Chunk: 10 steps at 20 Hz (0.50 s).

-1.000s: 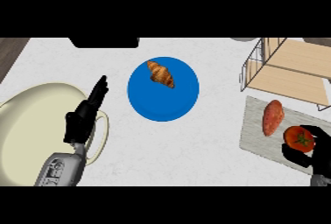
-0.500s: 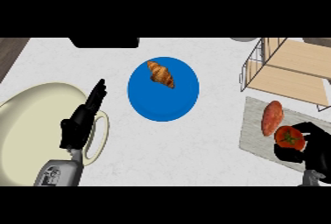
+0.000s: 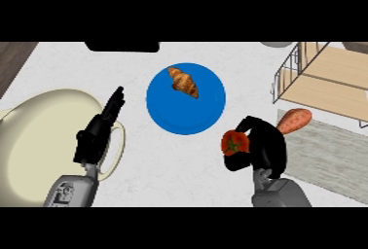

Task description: Pick the tomato from the placemat and place it in the tiered shelf

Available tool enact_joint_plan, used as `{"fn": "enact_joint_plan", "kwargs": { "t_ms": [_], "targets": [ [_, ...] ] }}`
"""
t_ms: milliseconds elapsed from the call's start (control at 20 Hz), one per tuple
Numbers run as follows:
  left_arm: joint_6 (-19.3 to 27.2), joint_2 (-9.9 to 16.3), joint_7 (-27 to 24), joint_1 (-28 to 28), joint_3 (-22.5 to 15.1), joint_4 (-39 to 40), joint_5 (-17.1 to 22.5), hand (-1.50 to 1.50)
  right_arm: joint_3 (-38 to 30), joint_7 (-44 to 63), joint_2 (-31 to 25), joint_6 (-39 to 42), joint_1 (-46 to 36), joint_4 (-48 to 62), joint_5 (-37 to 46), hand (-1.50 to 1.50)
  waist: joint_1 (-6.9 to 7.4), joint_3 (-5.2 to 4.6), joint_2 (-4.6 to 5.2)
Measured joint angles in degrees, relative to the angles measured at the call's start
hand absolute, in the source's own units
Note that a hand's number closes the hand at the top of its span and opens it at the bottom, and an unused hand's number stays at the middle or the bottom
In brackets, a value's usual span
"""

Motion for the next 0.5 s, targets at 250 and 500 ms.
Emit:
{"fn": "enact_joint_plan", "kwargs": {
  "t_ms": [250, 500],
  "targets": [
    [-0.2, 0.2, -0.8, 0.6, 0.4, 0.4, 0.2, 0.0, 6.9, 5.5, 1.2, -7.0, -5.0, -5.8, -1.6, 1.5, -0.58, 0.05, -0.09],
    [-0.3, 0.2, -0.3, 0.8, 0.7, -0.2, 0.4, 0.0, 9.4, 10.6, 1.4, -6.8, -10.6, -13.0, 2.8, 1.5, -1.1, 0.05, -0.19]
  ]
}}
